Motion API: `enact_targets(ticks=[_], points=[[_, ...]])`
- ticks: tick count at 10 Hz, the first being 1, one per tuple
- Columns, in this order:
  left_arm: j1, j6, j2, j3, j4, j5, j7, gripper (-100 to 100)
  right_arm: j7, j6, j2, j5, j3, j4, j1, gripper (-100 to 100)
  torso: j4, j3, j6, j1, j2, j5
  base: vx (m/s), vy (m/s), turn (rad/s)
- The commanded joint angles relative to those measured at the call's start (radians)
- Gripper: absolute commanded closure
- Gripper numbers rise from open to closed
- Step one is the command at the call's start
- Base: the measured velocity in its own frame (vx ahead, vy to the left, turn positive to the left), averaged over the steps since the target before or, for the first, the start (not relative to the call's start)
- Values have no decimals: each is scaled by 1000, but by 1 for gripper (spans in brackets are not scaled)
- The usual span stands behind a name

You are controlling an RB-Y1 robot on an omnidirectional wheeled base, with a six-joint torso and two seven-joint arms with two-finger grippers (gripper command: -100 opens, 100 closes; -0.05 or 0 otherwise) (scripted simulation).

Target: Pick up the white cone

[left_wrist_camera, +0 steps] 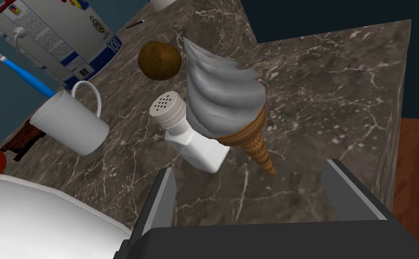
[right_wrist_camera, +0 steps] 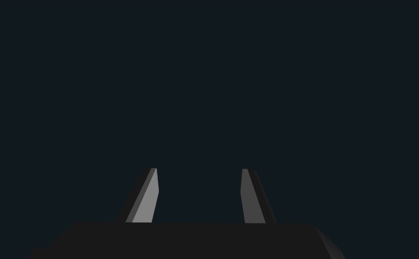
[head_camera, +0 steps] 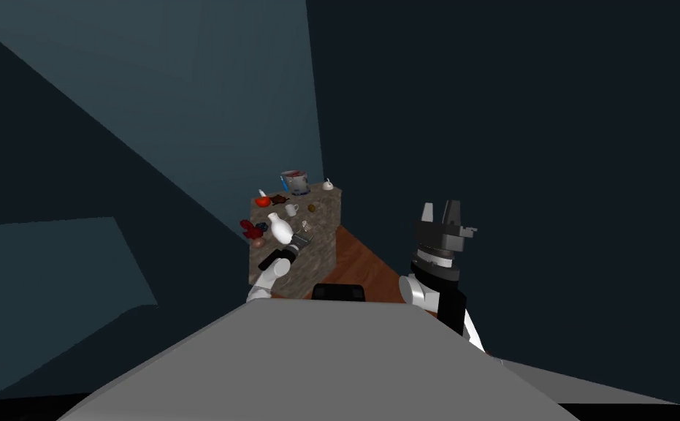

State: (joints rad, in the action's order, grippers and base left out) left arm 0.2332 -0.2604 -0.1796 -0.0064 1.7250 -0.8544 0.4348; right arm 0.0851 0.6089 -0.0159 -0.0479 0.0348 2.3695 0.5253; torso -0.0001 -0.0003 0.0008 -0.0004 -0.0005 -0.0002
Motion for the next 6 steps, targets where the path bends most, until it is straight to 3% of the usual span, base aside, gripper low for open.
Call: enact_targets(ticks=[1, 2, 3, 4, 5, 6], points=[[-50, -25, 29, -17, -50, -50, -50, -100, 0, 0, 0, 0, 0, 0, 0, 0, 0, 0, 0, 0, 0, 0, -13, -9, 328], [-74, -25, 29, -17, -83, -93, -80, -100, 0, 0, 0, 0, 0, 0, 0, 0, 0, 0, -1, 0, 0, 0, -16, -22, 381], [-112, -25, 29, -17, -131, -99, -113, -100, 0, 0, 0, 0, 0, 0, 0, 0, 0, 0, -1, -1, 0, 0, -7, -17, 113], [-115, -25, 29, -17, -131, -99, -141, -100, 0, 0, 0, 0, 0, 0, 0, 0, 0, 0, 0, -1, 0, 0, 1, -4, -24], [-159, -50, 57, -34, -175, -148, -169, -100, 0, 0, 0, 0, 0, 0, 0, 0, 0, 0, 0, 0, 0, 0, -12, -5, 339], [-183, -50, 57, -34, -189, -159, -193, -100, 0, 0, 0, 0, 0, 0, 0, 0, 0, 0, -1, 0, 0, 0, -17, -18, 438]])
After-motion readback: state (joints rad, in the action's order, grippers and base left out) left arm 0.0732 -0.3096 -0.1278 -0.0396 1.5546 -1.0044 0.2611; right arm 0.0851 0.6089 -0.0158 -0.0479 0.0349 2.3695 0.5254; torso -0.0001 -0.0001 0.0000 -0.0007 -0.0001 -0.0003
